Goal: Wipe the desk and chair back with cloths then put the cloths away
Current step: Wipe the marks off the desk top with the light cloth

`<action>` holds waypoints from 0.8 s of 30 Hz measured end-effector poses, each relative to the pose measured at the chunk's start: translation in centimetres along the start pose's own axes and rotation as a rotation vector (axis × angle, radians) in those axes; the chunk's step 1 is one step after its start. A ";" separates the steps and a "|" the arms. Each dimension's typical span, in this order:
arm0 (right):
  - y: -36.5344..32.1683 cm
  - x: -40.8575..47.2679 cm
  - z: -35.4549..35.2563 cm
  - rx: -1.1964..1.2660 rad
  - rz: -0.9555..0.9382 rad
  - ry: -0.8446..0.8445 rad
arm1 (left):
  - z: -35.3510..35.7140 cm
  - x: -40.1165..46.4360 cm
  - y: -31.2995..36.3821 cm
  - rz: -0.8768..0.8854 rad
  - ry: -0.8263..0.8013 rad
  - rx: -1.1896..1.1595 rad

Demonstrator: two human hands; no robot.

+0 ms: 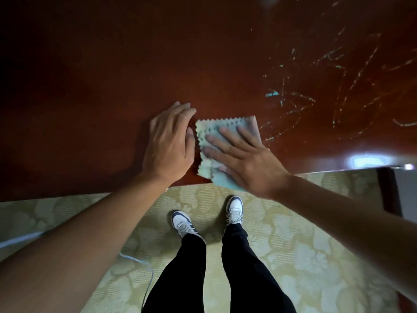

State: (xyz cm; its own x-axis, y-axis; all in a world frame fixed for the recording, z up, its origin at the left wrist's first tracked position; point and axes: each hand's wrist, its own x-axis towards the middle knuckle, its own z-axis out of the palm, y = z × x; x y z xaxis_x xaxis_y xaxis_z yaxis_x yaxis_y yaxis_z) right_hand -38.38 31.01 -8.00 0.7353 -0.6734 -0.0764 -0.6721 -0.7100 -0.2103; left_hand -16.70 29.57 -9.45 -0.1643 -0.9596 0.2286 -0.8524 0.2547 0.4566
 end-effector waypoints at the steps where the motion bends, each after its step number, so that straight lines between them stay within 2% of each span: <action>1: 0.8 -0.6 -0.4 0.021 0.001 0.004 | 0.2 0.2 0.5 -0.005 0.012 0.008; 6: 9.0 2.9 -4.8 0.134 0.275 0.283 | 1.6 3.5 4.1 -0.030 0.067 -0.036; 9: 15.4 6.3 -8.7 0.116 0.414 0.377 | 2.8 6.4 6.0 -0.053 0.085 -0.042; 11: 19.2 7.9 -10.1 0.059 0.453 0.336 | 3.6 8.2 6.6 -0.069 0.083 -0.018; 16: 25.5 7.9 -10.1 -0.150 0.329 0.015 | 5.7 9.6 6.5 -0.149 0.042 0.071; 19: 26.7 7.4 -8.8 -0.119 0.331 -0.044 | 6.2 9.5 6.2 -0.133 0.034 0.116; 24: 26.9 7.6 -8.0 0.027 0.302 0.017 | 6.1 9.7 6.3 -0.137 0.033 0.133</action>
State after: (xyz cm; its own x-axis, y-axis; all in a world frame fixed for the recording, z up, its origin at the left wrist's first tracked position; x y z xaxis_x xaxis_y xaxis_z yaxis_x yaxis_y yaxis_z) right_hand -51.60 5.14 -6.40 0.5008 -0.8567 -0.1231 -0.8574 -0.4716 -0.2062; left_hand -26.74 21.14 -9.57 -0.0274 -0.9793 0.2007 -0.9244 0.1013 0.3678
